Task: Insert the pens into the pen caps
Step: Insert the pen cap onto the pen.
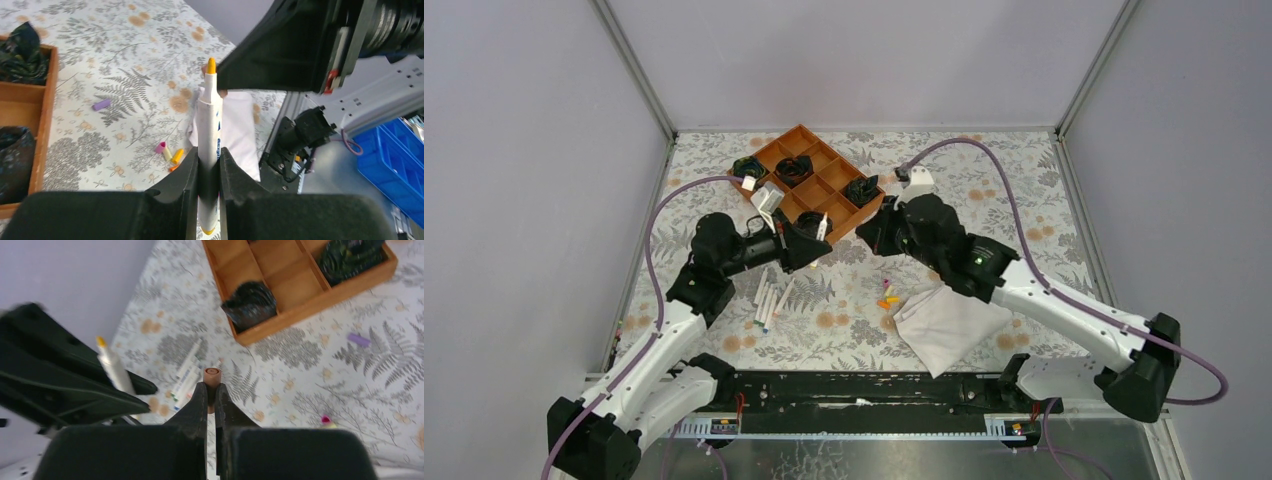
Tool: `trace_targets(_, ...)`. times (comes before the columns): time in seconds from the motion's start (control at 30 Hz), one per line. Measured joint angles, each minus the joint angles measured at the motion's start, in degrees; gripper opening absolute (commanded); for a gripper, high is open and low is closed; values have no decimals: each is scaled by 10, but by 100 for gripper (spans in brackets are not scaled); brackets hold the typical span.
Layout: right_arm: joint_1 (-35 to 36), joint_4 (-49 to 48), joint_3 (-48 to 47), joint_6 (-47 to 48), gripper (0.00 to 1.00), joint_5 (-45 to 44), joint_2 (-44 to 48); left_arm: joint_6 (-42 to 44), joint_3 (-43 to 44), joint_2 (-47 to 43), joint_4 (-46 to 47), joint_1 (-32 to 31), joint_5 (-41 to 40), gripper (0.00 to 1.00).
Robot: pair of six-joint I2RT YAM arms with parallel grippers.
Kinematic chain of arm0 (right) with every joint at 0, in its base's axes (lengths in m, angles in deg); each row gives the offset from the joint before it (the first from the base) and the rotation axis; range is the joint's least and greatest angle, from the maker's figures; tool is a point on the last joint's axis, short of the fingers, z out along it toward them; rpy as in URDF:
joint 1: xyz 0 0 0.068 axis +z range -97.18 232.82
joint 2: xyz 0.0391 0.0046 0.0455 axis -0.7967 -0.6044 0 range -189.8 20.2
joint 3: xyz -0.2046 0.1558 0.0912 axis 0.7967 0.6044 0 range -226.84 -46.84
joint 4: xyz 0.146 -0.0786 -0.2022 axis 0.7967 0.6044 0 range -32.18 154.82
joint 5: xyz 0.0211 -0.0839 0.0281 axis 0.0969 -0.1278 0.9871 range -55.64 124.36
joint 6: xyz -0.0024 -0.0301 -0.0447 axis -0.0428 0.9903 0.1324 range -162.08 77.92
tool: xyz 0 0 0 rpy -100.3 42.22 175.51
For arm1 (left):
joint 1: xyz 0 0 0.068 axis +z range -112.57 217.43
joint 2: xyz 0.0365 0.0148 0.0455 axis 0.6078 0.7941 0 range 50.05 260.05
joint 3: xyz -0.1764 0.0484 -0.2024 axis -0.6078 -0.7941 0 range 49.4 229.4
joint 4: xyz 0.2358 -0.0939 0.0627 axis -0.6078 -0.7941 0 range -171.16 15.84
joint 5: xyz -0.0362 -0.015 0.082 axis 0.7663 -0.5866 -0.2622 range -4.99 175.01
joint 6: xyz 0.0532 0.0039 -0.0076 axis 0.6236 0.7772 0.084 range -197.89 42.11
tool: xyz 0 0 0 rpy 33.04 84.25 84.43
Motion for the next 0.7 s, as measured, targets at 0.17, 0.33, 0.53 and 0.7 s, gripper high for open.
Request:
trace_targets(0.17, 0, -73, 10, -3, 0, 3, 48, -12, -2, 2, 31, -2, 45, 0)
trace_targets(0.33, 0, -140, 36, -17, 0, 16, 72, -15, -2, 7, 42, -13, 66, 0)
trace_targets(0.53, 0, -179, 42, -26, 0, 31, 72, -14, -2, 12, 43, -33, 79, 0)
trace_targets(0.7, 0, -199, 42, -29, 0, 46, 70, -14, -2, 14, 42, -40, 82, 0)
